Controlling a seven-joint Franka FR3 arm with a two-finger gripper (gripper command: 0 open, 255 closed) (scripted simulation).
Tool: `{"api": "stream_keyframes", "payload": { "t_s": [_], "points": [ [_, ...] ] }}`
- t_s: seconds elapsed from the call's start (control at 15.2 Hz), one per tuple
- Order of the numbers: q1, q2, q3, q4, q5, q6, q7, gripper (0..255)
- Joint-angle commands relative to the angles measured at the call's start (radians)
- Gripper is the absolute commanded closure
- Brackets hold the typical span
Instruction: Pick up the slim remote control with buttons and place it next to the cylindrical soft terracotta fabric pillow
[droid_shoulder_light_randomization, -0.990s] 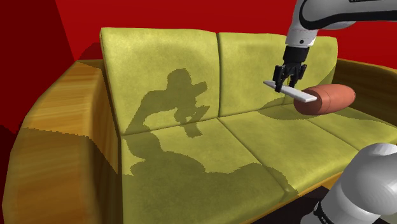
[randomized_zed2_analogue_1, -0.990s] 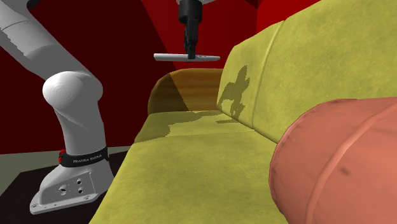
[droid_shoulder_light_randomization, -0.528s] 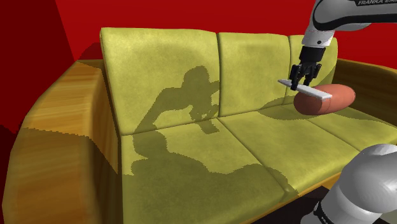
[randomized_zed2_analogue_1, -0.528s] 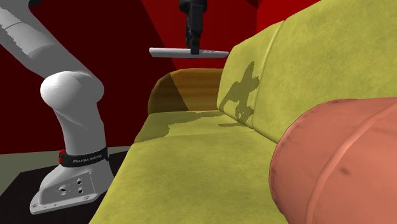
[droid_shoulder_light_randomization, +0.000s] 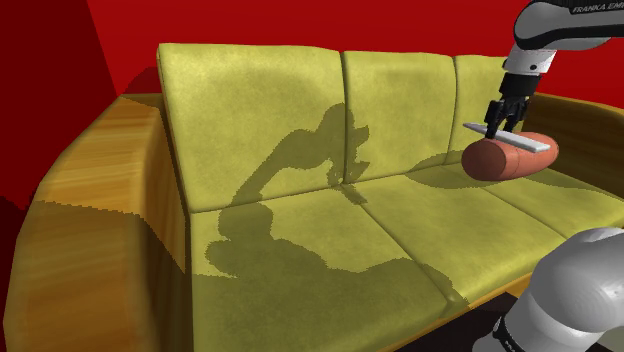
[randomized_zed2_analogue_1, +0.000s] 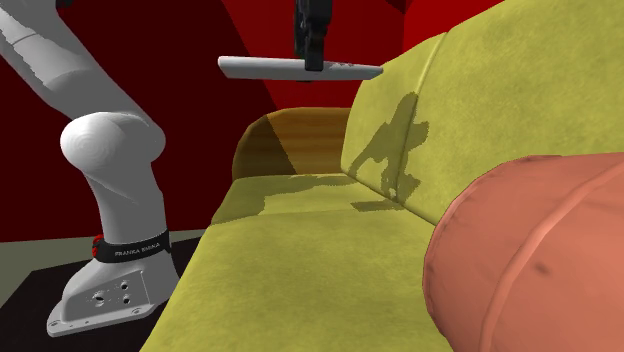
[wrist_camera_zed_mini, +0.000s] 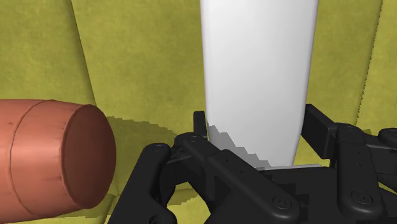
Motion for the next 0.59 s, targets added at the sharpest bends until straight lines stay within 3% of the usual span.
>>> {"api": "stream_keyframes", "payload": {
  "t_s": [0.0, 0.53],
  "points": [
    [-0.004, 0.033, -0.044, 0.036, -0.009, 0.006, -0.051, 255],
    [-0.004, 0.206, -0.251, 0.212, 0.005, 0.034, -0.282, 255]
  ]
}}
